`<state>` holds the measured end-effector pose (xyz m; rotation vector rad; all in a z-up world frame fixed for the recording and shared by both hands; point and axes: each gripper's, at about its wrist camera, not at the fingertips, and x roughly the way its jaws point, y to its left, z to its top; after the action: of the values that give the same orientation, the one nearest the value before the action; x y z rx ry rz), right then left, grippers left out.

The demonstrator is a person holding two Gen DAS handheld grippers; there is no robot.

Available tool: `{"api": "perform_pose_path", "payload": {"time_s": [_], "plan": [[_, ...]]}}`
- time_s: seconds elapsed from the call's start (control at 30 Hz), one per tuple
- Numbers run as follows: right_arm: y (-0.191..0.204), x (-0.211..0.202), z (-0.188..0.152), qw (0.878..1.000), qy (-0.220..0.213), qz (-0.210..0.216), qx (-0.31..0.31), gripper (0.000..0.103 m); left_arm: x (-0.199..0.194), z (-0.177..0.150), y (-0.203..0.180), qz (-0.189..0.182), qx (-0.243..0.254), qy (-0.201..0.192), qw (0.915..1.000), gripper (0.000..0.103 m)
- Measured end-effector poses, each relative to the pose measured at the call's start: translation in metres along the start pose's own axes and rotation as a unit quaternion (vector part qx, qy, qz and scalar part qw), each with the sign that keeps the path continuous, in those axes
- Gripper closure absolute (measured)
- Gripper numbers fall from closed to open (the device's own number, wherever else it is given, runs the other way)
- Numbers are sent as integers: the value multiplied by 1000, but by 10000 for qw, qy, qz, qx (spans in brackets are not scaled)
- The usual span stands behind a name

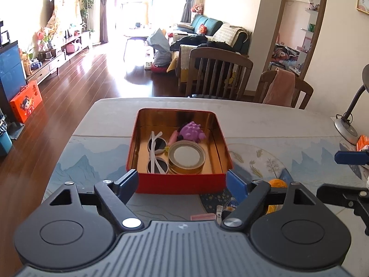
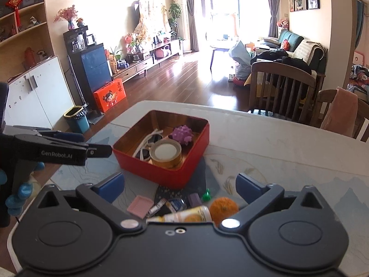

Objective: Organize rigid objects
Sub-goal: 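Withdraw both tools from the box toward the pink soap dish and bottle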

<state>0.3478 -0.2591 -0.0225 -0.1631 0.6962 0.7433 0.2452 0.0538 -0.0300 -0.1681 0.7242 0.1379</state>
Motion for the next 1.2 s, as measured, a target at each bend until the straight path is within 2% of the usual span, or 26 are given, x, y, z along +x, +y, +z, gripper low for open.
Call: {"api": "perform_pose_path", "payload": {"time_s": [0.23, 0.5, 0.93, 1.2], "plan": [[-9, -3, -25, 9997, 119, 20, 224, 0, -3, -20, -12, -8, 68, 107, 9999, 20], [-17, 6, -47, 9980, 307, -2, 554, 0, 17, -48, -22, 87, 174, 426, 9989, 20], [-28, 46, -57, 9912, 773, -193, 1053, 0, 65, -79, -23, 233, 328, 959, 9946, 20], [-23, 72, -53, 9873, 1017, -209, 1201, 5, 84, -88, -16, 10, 144, 1166, 9931, 20]]}}
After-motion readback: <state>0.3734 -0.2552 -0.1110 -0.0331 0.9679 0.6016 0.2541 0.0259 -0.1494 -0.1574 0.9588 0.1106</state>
